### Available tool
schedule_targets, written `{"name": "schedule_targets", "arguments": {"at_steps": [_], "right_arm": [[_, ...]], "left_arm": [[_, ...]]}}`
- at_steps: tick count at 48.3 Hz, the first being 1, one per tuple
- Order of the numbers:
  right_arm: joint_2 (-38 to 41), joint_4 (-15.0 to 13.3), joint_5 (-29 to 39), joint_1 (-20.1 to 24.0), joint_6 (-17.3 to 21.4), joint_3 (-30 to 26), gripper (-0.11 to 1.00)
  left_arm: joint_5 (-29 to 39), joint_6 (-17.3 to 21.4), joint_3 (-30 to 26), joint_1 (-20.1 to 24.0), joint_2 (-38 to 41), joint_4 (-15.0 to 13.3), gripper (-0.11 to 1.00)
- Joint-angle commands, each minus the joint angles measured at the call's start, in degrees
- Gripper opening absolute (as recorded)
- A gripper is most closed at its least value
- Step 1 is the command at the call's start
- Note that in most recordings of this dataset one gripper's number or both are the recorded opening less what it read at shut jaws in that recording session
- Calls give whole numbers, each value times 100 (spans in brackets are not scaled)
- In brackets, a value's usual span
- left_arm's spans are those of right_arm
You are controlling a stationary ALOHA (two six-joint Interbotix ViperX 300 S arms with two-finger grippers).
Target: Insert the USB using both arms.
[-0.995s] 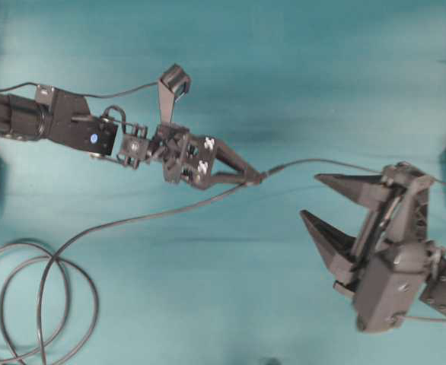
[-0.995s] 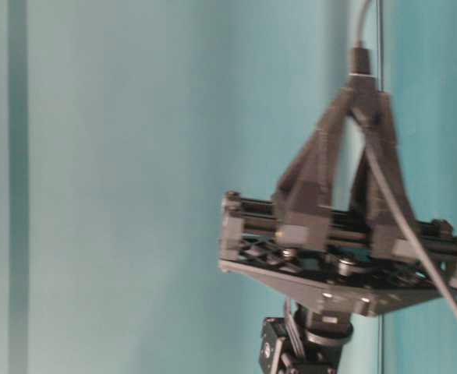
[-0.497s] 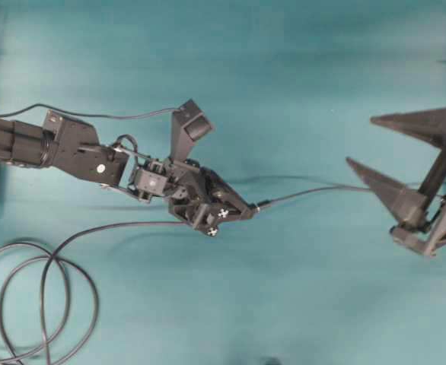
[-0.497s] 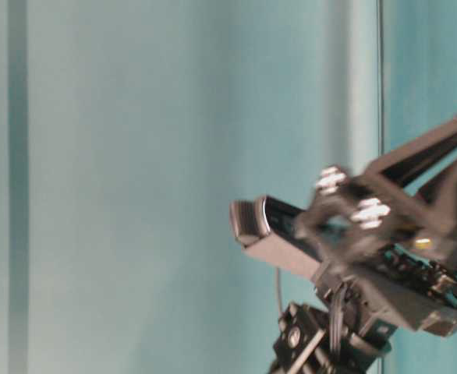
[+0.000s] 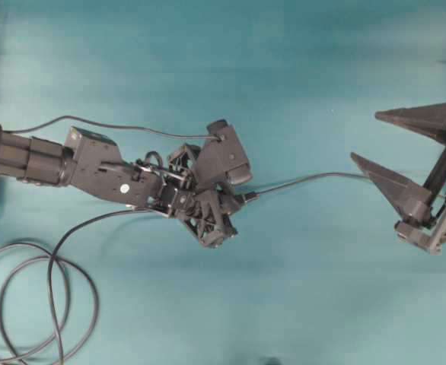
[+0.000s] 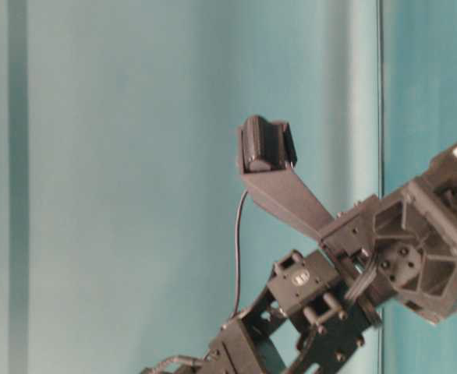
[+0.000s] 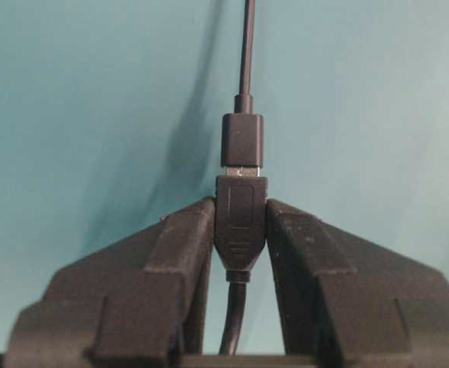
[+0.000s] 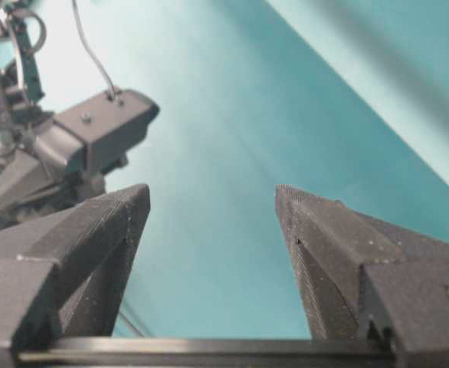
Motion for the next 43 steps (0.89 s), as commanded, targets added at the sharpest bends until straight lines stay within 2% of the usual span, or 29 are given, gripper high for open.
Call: {"name": "schedule_targets", "arguments": {"at_steps": [1, 8, 18, 20, 33, 43], "right_arm": [[-44, -62, 18, -9, 9, -70, 75], [-44, -62, 18, -9, 0, -62, 75], [-53, -53, 26, -9, 0, -53, 75], [-70, -35, 44, -9, 0, -44, 75], [-633, 255, 26, -9, 114, 369, 75], [-1564, 255, -413, -9, 694, 1125, 75]], "left_arm": [[18, 114, -185, -26, -105, -9, 22], [53, 62, -185, -26, -141, -9, 25], [167, -149, -202, -26, -167, 0, 80], [229, -158, -211, -26, -211, 0, 86], [773, -123, 9, -9, -1116, 0, 84], [589, -62, 378, -26, -1934, 0, 84]]}}
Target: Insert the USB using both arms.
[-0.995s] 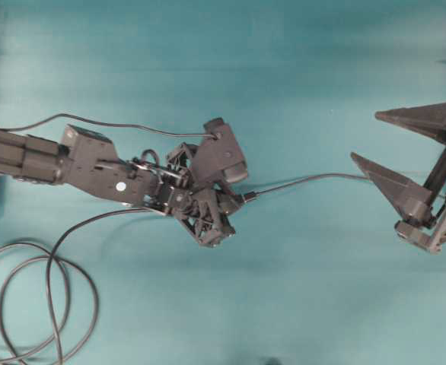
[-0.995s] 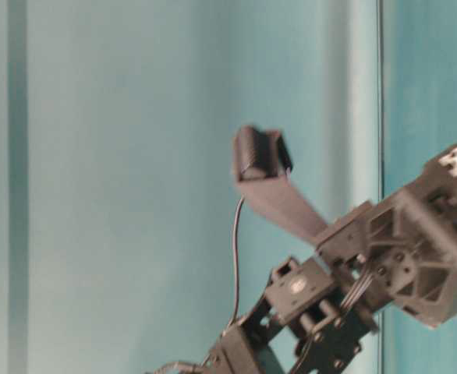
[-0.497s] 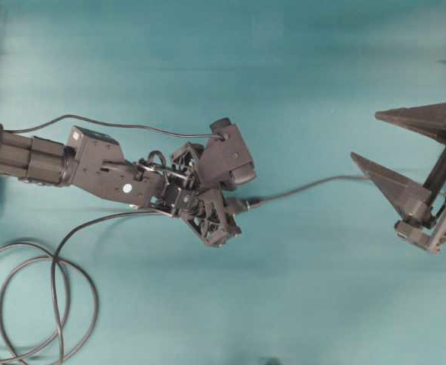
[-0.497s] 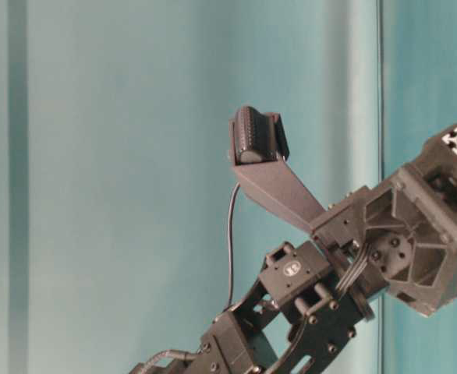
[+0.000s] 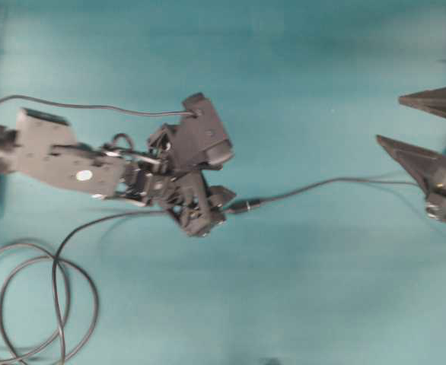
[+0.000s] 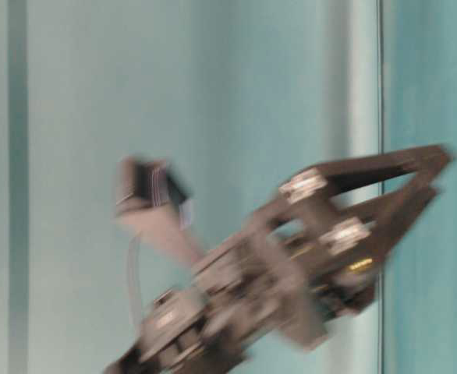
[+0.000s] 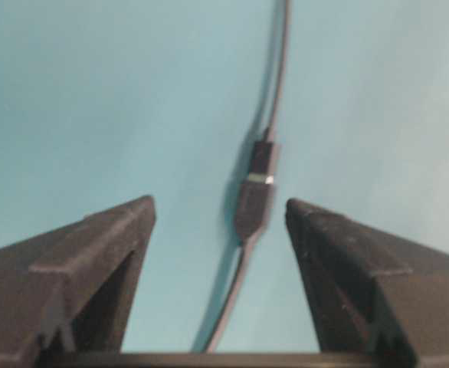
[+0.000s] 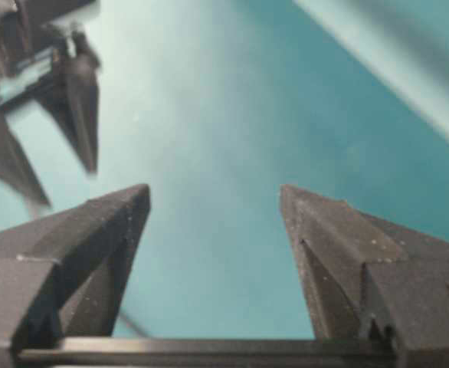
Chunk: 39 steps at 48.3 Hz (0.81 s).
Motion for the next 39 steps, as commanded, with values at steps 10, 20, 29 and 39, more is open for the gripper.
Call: {"name": "schedule_targets", "arguments": {"at_steps": [10, 20, 29, 39], "right_arm": [[-1740, -132, -1257, -9, 246, 1248, 75], [-2505, -721, -2039, -35, -53, 1846, 75], [-2505, -984, -2206, -44, -475, 2136, 75], [-2505, -993, -2232, -44, -439, 2241, 75]], "left_arm": [[-1107, 1046, 483, -35, -1230, 9, 83], [-1811, 2426, 747, -18, -1784, 9, 83], [-2496, 2892, 1116, 141, -2276, 0, 83], [-2883, 3023, 2188, 352, -3612, 9, 83]]}}
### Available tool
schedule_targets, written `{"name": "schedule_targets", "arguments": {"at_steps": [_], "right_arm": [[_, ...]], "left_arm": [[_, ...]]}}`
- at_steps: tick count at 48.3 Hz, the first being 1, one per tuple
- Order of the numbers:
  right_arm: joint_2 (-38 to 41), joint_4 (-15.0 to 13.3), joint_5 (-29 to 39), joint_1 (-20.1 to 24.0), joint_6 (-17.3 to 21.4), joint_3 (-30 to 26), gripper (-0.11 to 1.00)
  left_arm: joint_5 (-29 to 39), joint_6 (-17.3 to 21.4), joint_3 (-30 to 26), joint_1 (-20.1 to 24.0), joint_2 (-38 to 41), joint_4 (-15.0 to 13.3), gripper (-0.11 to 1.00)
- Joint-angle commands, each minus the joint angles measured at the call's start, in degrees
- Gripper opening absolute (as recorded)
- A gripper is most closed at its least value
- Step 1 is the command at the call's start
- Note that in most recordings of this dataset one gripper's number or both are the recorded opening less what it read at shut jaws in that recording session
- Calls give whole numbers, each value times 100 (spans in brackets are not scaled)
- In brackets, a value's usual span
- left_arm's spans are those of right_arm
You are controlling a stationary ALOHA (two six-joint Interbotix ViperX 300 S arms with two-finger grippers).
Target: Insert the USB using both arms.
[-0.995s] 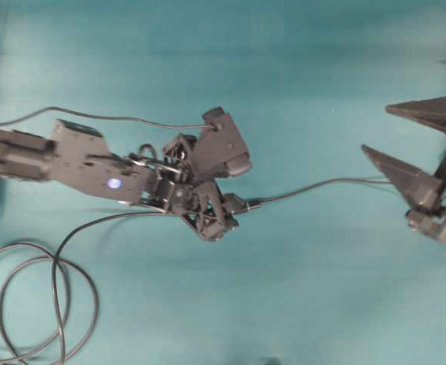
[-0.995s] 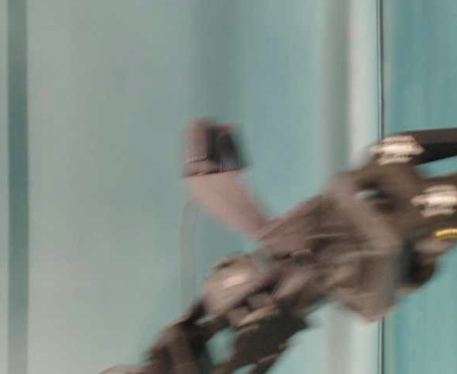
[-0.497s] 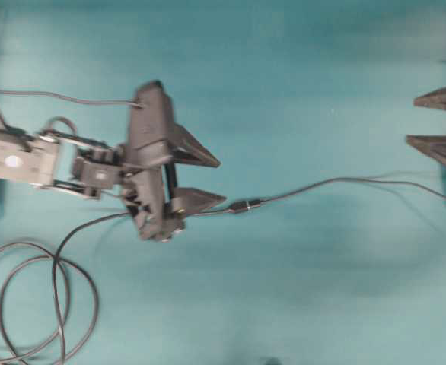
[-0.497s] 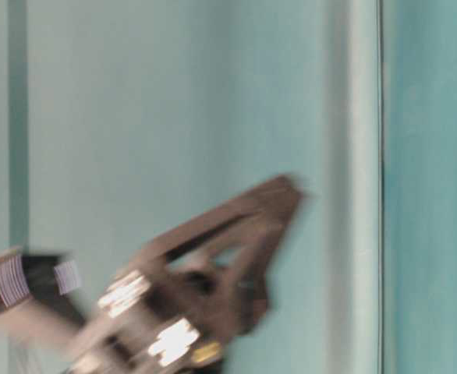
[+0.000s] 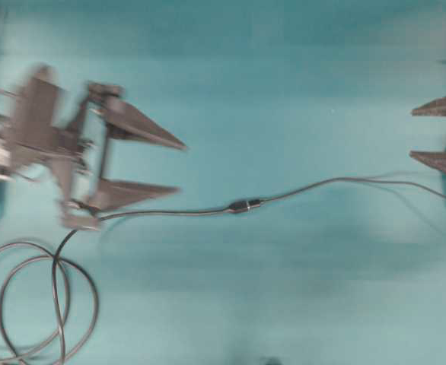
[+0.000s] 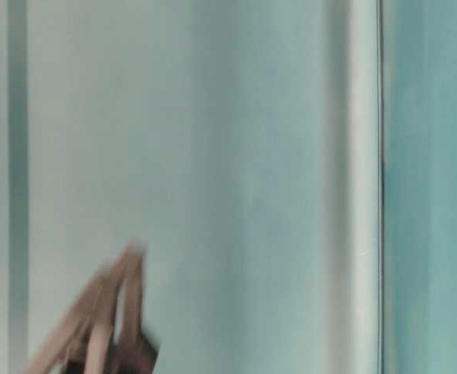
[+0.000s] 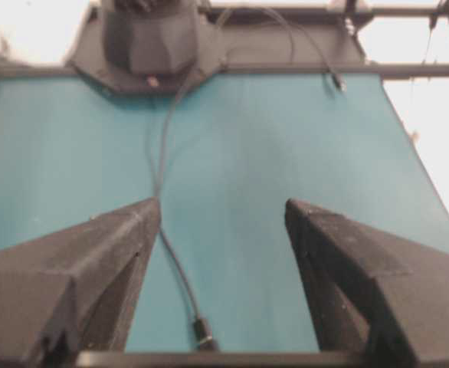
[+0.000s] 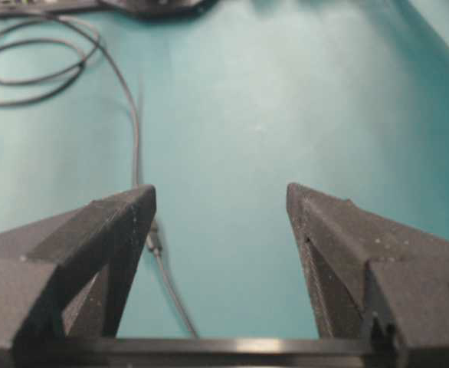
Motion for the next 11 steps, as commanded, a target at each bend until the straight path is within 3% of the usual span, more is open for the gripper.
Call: {"name": "schedule_targets", "arguments": {"at_steps": [1, 11], "right_arm": [[35, -70, -26, -18, 0, -44, 75], [26, -114, -18, -44, 62, 211, 75]], "left_arm": [[-149, 185, 448, 53, -747, 9, 83], [-272, 439, 1521, 105, -2347, 18, 83]]}}
